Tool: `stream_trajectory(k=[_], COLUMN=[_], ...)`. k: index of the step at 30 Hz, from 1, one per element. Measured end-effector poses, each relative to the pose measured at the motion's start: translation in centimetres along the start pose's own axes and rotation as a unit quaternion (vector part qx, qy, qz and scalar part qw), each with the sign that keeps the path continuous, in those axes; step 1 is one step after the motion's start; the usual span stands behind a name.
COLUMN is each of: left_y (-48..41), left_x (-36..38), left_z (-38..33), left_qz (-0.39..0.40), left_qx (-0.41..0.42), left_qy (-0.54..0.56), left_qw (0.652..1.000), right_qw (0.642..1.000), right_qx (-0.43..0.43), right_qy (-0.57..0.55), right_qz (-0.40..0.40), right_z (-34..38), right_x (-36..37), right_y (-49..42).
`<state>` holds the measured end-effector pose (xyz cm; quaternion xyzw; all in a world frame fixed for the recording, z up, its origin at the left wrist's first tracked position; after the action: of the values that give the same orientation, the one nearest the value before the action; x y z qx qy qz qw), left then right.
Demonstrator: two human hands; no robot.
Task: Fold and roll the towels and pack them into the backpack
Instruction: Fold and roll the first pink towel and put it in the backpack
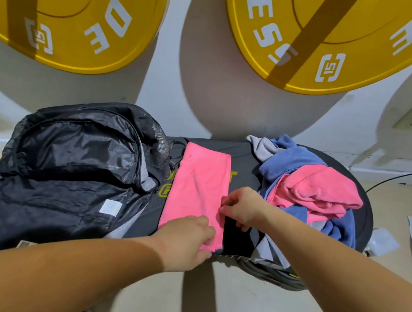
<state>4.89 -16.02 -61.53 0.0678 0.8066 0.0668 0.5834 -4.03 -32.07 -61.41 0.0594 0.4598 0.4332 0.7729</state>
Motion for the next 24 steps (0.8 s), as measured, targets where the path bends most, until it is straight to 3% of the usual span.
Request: stream_trajectory(k=[5, 8, 10, 13, 16, 20, 24], left_y=[0.0, 0.3, 0.4, 0.4, 0.3, 0.9, 3.1], left_x=[-1.0, -1.5, -1.0, 0.5, 0.2, -1.3, -1.8], left_z=[0.2, -0.9, -1.3, -0.7, -0.2, 1.6, 4.5], left_qz=[-0.090, -0.153, -0.126, -0.023, -0.027, -0.029, 0.014], left_qx=[-0.044, 0.006, 0.049, 0.043, 0.054, 0.044, 0.020], left_qy=[0.066, 0.084, 0.062, -0.006, -0.024, -0.060, -0.101], left_qw=[0.993, 0.985, 0.989, 0.999, 0.998, 0.997, 0.995], right_qw=[1.000, 1.000, 0.999, 0.996, 0.996, 0.994, 0.960], right_qx=[-0.017, -0.014, -0.001, 0.023, 0.033, -0.007, -0.095], right_qy=[-0.009, -0.020, -0.040, -0.088, -0.075, 0.038, 0.195], right_qz=[-0.003, -0.002, -0.010, -0.015, -0.029, -0.103, -0.175], right_z=[-1.3, -1.1, -0.8, -0.7, -0.4, -0.6, -0.3], right_x=[0.0, 0.4, 0.6, 1.0, 1.3, 1.5, 1.2], right_y=[0.5, 0.5, 0.4, 0.3, 0.3, 0.2, 0.9])
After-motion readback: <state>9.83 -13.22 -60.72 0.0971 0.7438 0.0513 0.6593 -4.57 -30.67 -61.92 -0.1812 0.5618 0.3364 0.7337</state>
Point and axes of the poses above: each hand's wrist, its own y-axis away from the middle knuckle, its own x-axis out of the palm, z = x × y, the point moved 3 cm from there along -y, towards the middle knuckle, and after that the axes turned 3 degrees about -z, right-handed, at the moved point
